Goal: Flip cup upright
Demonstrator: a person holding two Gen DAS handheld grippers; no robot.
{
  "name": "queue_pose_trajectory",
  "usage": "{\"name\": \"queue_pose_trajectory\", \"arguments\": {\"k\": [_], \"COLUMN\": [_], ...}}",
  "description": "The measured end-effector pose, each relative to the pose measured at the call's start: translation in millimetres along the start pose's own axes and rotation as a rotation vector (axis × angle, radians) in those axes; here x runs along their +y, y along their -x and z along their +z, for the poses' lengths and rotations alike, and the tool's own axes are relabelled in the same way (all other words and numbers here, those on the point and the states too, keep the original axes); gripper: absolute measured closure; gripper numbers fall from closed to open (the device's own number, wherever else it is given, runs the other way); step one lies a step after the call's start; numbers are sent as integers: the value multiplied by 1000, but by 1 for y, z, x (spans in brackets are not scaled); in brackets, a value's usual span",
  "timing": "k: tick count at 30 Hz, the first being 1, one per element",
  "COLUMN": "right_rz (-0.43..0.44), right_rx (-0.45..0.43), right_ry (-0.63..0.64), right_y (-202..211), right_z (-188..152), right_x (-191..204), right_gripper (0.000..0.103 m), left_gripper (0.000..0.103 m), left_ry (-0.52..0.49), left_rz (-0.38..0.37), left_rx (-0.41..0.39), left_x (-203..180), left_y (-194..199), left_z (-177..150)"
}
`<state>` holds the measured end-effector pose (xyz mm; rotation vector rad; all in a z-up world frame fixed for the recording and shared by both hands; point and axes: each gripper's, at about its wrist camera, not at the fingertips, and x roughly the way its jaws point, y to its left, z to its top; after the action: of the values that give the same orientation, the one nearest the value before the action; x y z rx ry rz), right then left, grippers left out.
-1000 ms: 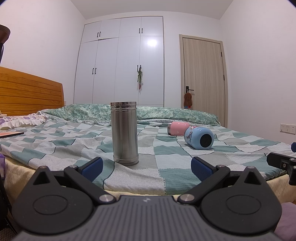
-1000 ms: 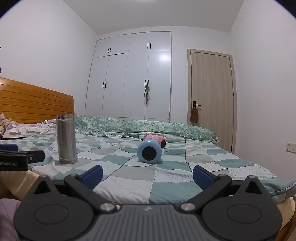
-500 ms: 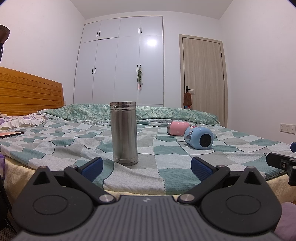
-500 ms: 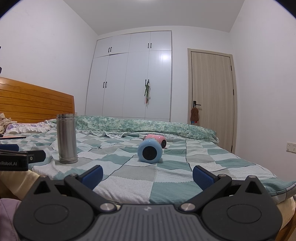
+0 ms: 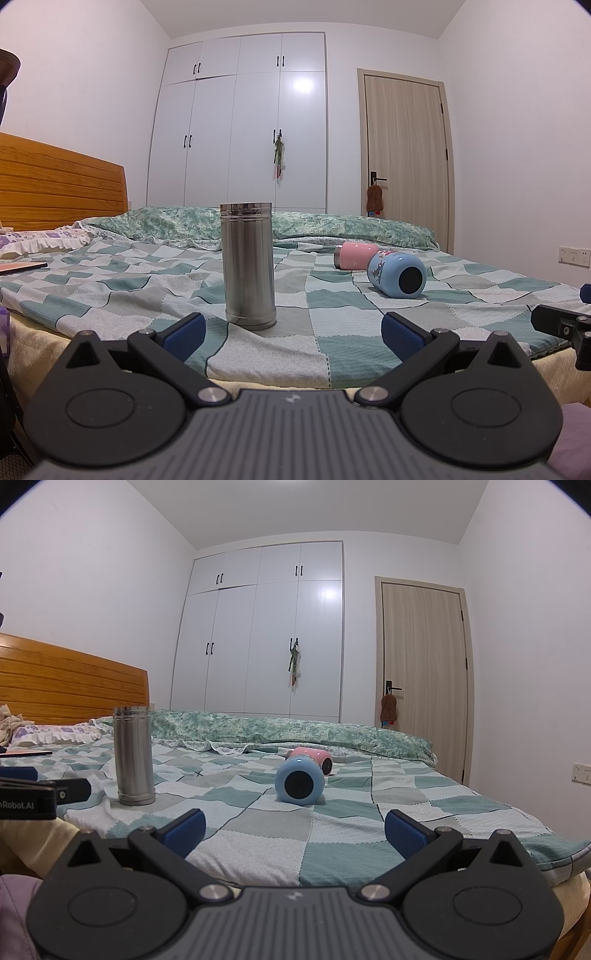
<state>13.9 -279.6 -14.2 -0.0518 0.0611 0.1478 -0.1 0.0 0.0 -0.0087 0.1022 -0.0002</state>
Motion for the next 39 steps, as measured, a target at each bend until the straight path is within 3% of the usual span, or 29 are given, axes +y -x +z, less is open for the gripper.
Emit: {"name": "queue_pose_trajectory", "arguments": {"k": [39], "right_rz": [7], "right_rx": [5], "right_ry": [-2], "right_y": [3], "right_z": [2], "right_x": [1], "right_gripper": [0], "left_gripper": [0], "left_ry": [-7], "left_rz": [-2], "left_rx": [5], "left_x": [-2], "left_y": [-1], "left_z": [1]}}
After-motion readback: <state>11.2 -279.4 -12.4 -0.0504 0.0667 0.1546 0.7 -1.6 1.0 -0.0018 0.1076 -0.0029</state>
